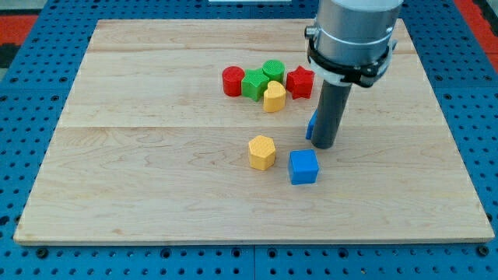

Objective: Push the blue triangle close to the red star

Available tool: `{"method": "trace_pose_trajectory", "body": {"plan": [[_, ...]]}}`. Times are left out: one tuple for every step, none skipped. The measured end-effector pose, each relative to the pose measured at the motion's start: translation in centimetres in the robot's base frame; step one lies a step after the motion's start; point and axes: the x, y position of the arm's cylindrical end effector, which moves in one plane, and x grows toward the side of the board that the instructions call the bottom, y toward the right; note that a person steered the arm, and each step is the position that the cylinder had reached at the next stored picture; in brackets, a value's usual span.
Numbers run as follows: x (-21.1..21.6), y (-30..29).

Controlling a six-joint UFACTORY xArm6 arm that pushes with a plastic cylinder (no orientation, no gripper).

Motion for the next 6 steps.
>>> {"method": "trace_pose_trajectory", "body": {"plan": [[-0.7,1.8],[-2.7,2.8],[-4.1,0.9],[-2.2,0.1],[-0.9,-0.5],[-2.5,-1.8]]}}
